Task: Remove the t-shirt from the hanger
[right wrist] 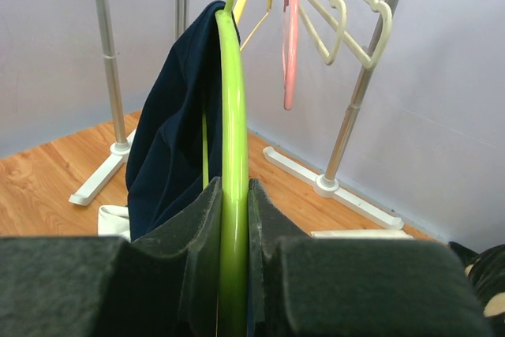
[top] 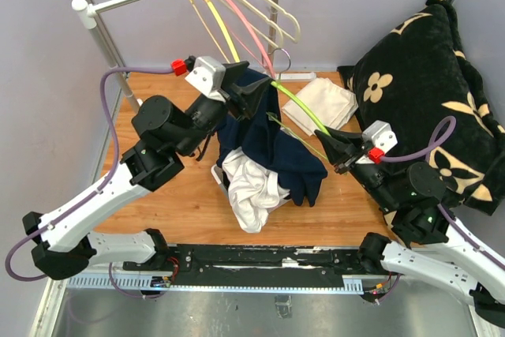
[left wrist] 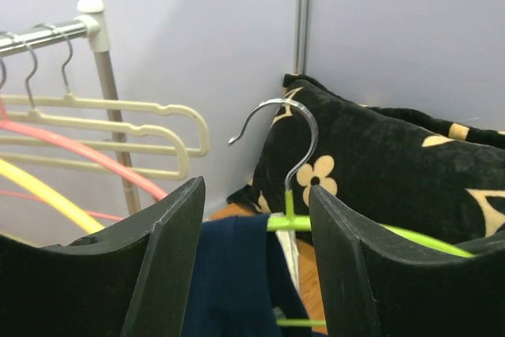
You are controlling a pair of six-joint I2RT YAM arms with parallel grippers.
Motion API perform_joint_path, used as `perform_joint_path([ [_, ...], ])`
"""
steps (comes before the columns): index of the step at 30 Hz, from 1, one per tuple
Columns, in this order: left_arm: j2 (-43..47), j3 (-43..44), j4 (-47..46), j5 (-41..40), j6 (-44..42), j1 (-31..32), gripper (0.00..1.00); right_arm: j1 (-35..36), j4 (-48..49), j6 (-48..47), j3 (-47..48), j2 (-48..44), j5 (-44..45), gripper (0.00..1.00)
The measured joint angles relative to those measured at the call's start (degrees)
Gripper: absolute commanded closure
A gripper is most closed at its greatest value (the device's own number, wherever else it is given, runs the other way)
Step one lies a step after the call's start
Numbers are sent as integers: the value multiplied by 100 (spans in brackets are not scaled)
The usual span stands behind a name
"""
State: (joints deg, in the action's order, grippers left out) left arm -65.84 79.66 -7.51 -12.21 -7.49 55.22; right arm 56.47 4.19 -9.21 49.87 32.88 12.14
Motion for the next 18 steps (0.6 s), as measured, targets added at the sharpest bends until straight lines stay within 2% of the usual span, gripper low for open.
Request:
perform_joint_path([
  [6, 243, -422, 55, -289, 0, 0, 37, 0, 0, -55, 0, -79, -17, 99],
  [14, -109, -844, 166, -546, -2, 0, 37, 0, -4, -94, 0, -170, -59, 99],
  [16, -186, -844, 162, -621, -9, 0, 45, 0, -17, -96, 0, -195, -66, 99],
  [18, -216, -844, 157, -697, -22, 0, 61, 0, -20, -96, 0, -221, -79, 99],
])
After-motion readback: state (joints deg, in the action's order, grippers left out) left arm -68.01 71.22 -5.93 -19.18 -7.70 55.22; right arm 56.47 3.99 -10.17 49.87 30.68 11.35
